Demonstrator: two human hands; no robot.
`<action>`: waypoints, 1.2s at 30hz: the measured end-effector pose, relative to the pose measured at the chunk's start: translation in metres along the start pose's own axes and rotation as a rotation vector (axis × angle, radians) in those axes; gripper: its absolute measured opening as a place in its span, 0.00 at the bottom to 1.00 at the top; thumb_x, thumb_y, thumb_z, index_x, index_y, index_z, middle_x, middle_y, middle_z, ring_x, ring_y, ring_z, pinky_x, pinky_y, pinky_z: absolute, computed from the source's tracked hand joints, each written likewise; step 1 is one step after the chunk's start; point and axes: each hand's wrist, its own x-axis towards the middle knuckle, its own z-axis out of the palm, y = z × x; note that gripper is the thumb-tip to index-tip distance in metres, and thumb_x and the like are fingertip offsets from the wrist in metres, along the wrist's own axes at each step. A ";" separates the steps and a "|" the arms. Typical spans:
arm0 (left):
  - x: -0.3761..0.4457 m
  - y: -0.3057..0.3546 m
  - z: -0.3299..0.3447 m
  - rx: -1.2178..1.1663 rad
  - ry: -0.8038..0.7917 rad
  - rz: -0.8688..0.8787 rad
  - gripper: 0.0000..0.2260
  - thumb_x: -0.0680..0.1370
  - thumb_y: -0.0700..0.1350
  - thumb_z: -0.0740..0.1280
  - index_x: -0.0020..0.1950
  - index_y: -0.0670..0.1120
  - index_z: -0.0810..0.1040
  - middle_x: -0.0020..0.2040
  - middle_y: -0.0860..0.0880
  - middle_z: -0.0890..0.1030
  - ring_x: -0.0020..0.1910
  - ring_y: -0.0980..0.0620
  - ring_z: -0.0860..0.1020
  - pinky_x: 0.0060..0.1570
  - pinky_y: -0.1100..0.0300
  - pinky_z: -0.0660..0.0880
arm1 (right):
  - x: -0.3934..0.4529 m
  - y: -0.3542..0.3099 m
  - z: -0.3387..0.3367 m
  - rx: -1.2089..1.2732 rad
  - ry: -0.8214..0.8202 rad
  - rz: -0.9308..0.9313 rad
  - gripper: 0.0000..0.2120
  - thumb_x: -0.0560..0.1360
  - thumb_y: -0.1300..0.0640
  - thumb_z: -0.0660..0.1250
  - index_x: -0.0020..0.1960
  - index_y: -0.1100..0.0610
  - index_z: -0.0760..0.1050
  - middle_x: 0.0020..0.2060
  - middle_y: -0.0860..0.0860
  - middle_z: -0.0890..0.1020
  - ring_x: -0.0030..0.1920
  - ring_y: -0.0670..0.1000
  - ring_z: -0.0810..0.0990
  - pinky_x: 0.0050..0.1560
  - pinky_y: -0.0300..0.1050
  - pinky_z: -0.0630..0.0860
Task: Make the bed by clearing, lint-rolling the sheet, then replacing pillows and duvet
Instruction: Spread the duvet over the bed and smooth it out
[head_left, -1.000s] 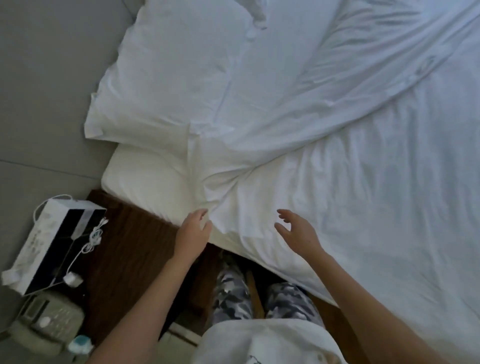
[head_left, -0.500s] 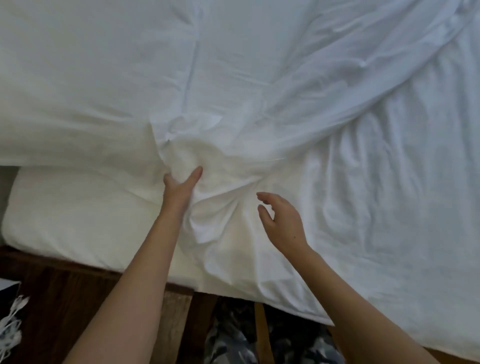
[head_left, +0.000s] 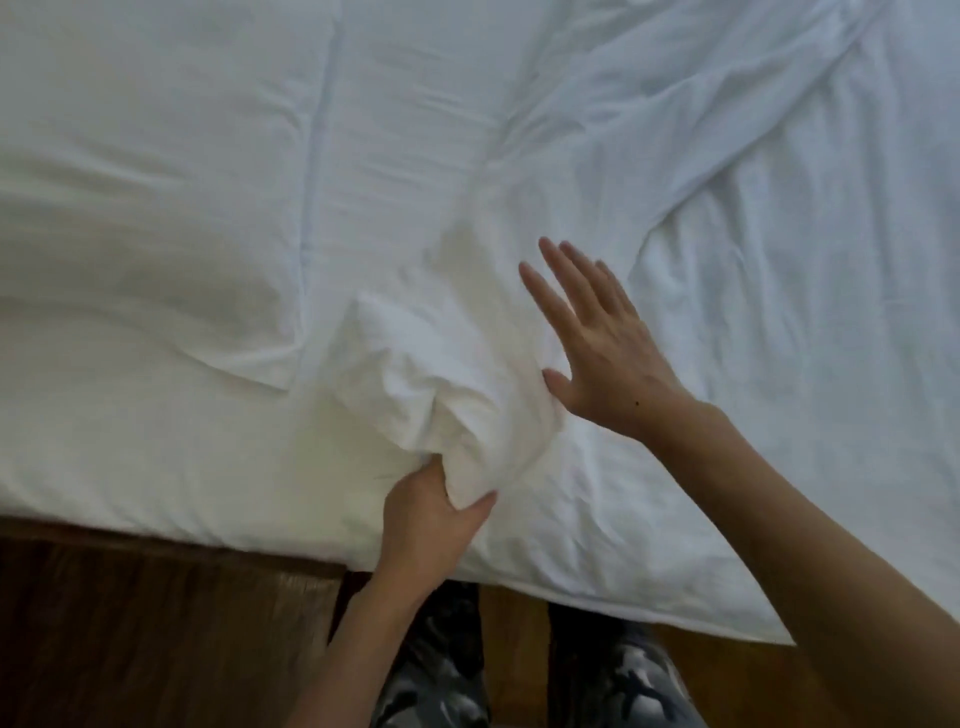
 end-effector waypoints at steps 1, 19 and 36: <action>-0.009 -0.002 0.011 0.058 -0.020 0.031 0.13 0.71 0.57 0.72 0.43 0.49 0.77 0.40 0.58 0.78 0.42 0.55 0.77 0.44 0.60 0.72 | -0.003 0.008 -0.003 -0.082 -0.118 -0.085 0.52 0.66 0.57 0.75 0.78 0.51 0.44 0.77 0.56 0.52 0.77 0.57 0.48 0.76 0.57 0.49; -0.146 -0.001 0.287 0.328 0.106 0.438 0.11 0.70 0.50 0.69 0.49 0.47 0.81 0.41 0.49 0.84 0.41 0.53 0.78 0.36 0.68 0.71 | -0.272 0.130 0.032 0.089 -0.355 -0.353 0.09 0.63 0.56 0.65 0.32 0.49 0.65 0.22 0.46 0.73 0.24 0.52 0.72 0.37 0.44 0.73; -0.161 -0.001 0.365 0.470 0.052 0.591 0.12 0.77 0.43 0.60 0.57 0.46 0.80 0.48 0.50 0.83 0.46 0.53 0.81 0.44 0.63 0.77 | -0.422 0.250 0.035 0.184 0.166 0.221 0.18 0.67 0.68 0.57 0.49 0.60 0.82 0.45 0.53 0.84 0.45 0.53 0.81 0.41 0.41 0.76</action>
